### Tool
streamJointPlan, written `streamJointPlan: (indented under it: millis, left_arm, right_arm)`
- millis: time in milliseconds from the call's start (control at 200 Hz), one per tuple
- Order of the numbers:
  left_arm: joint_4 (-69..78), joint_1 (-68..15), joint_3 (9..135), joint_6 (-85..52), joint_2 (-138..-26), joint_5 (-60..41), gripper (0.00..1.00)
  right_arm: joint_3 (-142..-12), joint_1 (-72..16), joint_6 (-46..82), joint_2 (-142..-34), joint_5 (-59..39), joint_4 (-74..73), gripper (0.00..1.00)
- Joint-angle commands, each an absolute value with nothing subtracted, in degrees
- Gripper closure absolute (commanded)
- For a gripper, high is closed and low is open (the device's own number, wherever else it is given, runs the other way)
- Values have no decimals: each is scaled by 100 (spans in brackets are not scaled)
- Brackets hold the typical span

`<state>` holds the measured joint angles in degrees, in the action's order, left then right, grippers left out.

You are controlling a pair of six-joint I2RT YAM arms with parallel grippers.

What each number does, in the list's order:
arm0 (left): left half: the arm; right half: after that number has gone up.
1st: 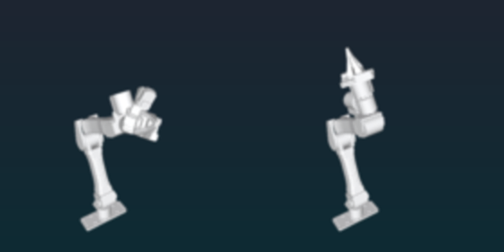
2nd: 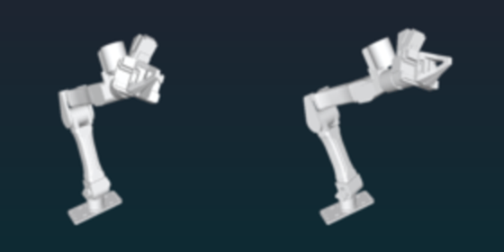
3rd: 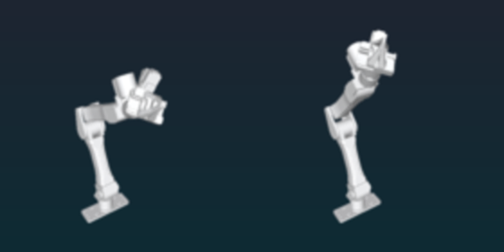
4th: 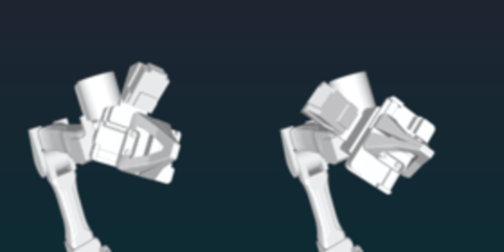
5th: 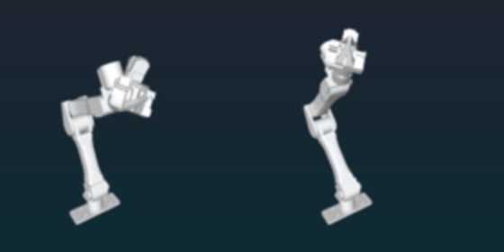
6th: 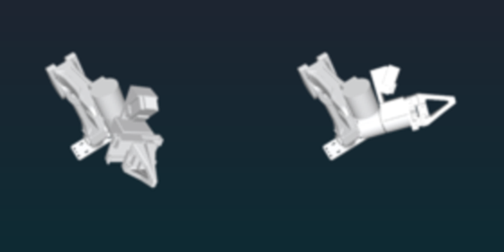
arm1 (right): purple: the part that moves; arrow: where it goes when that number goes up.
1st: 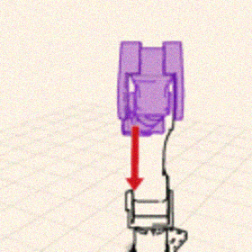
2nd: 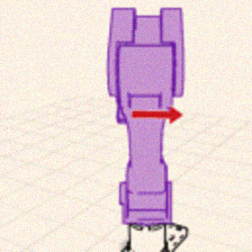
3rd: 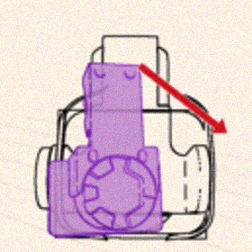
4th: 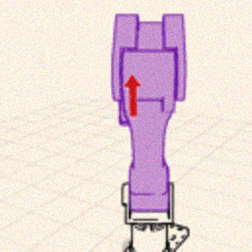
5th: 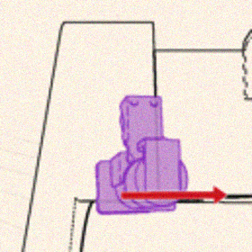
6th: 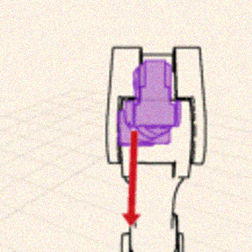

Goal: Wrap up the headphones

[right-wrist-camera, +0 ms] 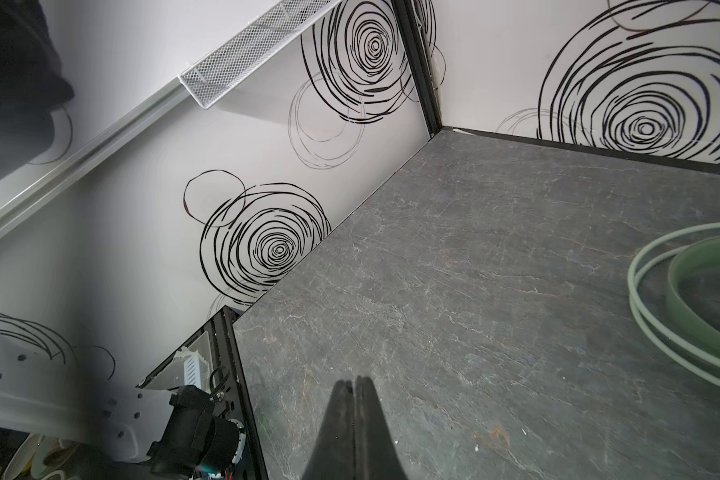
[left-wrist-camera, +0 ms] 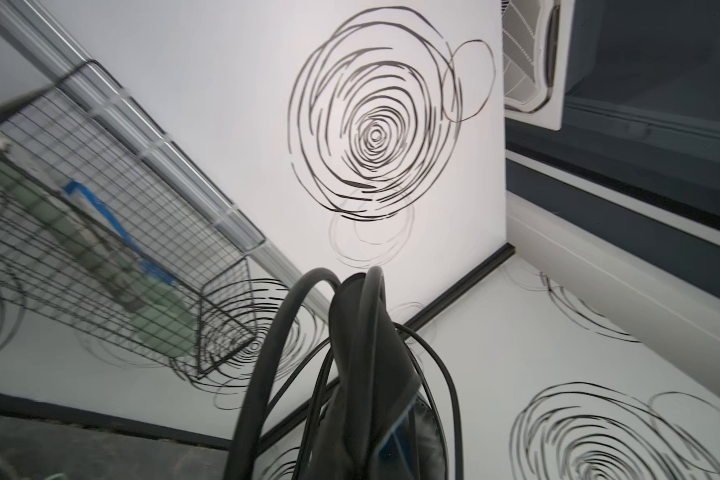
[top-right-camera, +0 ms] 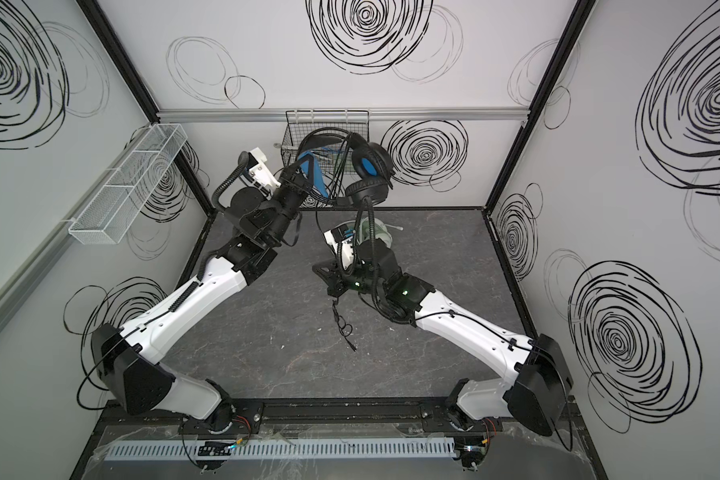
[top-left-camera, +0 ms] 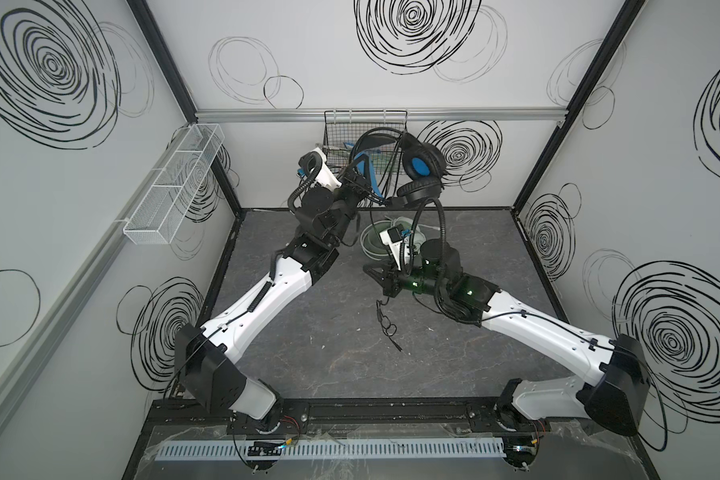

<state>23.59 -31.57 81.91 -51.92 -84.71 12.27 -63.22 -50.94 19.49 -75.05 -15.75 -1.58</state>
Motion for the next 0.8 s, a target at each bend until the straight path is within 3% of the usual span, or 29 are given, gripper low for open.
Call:
streamJointPlan:
  millis: [0, 190, 445, 795]
  left_arm:
    - [2378, -3070, 8201, -4358, -8026, 1596, 100]
    - [1492, -2922, 8159, -3522, -7869, 1730, 100]
    - [155, -2979, 8413, -2767, -7733, 1504, 100]
    - [-1243, -3193, 8534, -2179, -7501, 281, 100]
  right_arm:
    - [-6665, -5265, 1633, -7144, -1579, 341, 100]
    - [-7153, -5379, 1109, -6692, -1016, 1314, 100]
    - [-8337, -5353, -692, -6677, 724, 2708, 100]
    - [-9000, -5322, -2903, -7078, 2873, 2391, 100]
